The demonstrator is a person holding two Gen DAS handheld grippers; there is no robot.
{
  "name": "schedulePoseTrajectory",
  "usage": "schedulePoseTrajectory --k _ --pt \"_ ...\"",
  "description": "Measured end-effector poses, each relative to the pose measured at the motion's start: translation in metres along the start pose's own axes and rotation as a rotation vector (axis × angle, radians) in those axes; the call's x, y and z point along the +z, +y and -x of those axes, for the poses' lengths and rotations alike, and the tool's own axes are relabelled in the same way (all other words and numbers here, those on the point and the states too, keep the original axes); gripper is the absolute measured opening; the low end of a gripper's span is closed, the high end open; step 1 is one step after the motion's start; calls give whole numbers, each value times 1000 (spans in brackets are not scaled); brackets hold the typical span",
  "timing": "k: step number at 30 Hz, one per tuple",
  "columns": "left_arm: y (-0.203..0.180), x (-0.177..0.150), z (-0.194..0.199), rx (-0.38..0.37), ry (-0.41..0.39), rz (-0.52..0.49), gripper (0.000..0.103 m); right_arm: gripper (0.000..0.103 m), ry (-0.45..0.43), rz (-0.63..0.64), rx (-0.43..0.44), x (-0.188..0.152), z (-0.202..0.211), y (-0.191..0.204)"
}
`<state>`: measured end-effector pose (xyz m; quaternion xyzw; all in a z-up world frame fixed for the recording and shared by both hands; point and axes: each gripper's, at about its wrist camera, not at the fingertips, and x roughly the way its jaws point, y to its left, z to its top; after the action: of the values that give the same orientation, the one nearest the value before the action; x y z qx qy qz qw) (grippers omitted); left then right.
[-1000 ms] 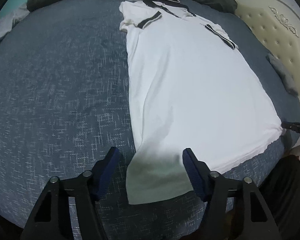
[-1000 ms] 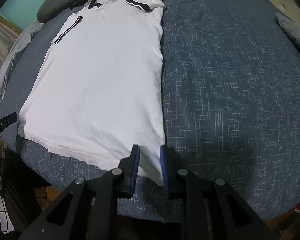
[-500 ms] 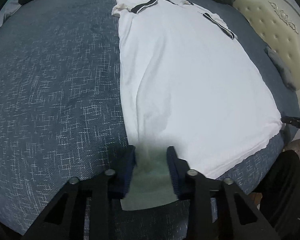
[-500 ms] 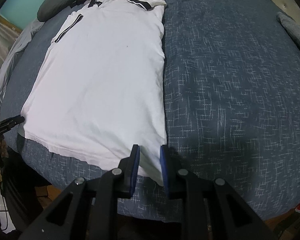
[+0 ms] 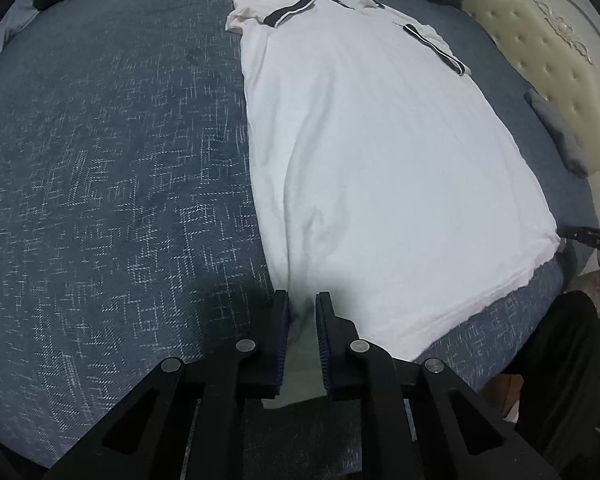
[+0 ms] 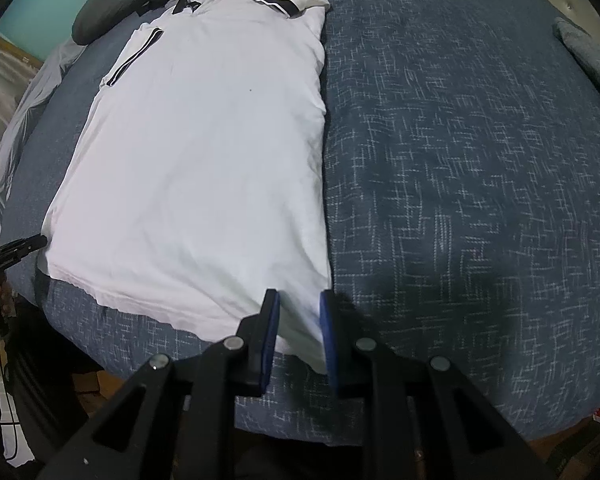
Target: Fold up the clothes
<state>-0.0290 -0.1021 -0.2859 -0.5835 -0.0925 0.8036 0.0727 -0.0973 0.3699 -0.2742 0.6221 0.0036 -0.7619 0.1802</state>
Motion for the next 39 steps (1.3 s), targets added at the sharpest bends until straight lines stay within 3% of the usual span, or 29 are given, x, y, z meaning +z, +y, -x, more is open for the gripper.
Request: schedulePoseTrajectory --k 16,18,19,25,27,29,31,33,39 --pt "19 -18 2 -14 23 24 15 21 25 -45 27 0 0 -10" --pt "19 -18 0 -17 26 27 15 31 34 -50 24 0 -2 -11" --pt "19 -18 0 -18 28 27 15 44 39 -53 23 0 -3 -11" --pt "15 -19 -7 -22 32 25 15 47 63 -34 13 -2 -9 -4" --pt "16 -20 -7 -22 30 23 15 44 74 -27 11 -3 -13 5" --pt "11 -18 -11 -25 27 20 15 22 83 -9 13 -15 -20 27" --pt "10 -18 -12 -29 25 17 13 9 78 8 25 -15 -20 32" --pt "5 -19 -11 -28 18 12 7 6 66 7 54 -14 -17 37" --pt "-1 -13 0 -33 -4 -3 4 5 -10 14 110 -3 3 51"
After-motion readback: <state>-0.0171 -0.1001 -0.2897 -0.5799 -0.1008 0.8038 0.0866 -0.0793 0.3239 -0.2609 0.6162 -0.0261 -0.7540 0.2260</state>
